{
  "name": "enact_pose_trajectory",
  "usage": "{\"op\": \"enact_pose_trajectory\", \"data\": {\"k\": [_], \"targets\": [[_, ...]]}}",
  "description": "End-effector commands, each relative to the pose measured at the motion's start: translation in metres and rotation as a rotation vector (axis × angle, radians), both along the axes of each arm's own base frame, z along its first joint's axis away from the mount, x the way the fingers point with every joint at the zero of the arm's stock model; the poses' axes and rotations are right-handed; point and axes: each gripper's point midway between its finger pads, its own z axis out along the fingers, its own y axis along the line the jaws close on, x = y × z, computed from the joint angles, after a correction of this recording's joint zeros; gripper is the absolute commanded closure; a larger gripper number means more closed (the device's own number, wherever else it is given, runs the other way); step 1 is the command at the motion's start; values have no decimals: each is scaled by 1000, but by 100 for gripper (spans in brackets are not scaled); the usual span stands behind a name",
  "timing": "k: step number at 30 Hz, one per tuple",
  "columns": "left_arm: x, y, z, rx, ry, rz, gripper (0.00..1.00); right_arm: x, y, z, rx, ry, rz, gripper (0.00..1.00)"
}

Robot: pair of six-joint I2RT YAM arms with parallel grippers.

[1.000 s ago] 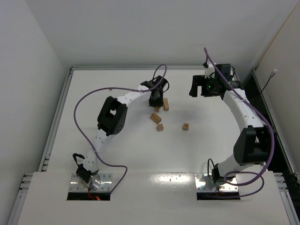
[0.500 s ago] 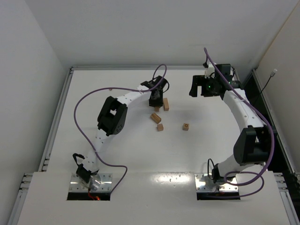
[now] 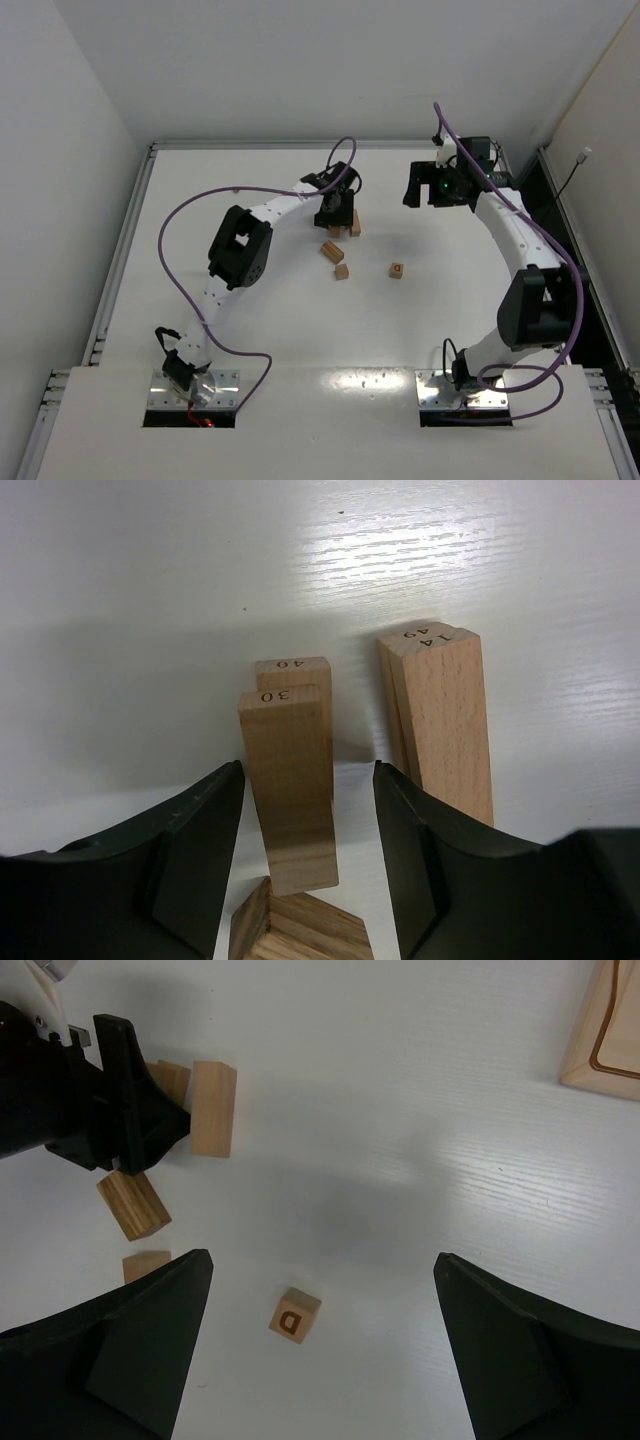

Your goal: Build the wood block tower

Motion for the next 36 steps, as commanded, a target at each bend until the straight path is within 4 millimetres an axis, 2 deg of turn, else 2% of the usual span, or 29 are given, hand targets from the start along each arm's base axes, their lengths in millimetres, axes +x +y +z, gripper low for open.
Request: {"op": "enact_pose_trajectory", "data": {"k": [1, 14, 28, 29, 32, 36], "targets": [[-6, -2, -14, 16, 26, -5, 48, 6, 3, 7, 26, -26, 2, 10], [6, 6, 4, 52, -44, 25, 48, 7, 5, 8, 33, -35, 9, 10], [9, 8, 19, 58, -76, 6, 48, 7, 6, 9, 39, -35, 15, 10], [11, 6, 27, 47, -91, 6, 48, 6, 8, 9, 46, -35, 22, 10], [11, 6, 27, 47, -91, 6, 48, 6, 8, 9, 46, -35, 22, 10], [12, 6, 38, 40, -108, 0, 48, 6, 8, 13, 46, -44, 22, 10]]}}
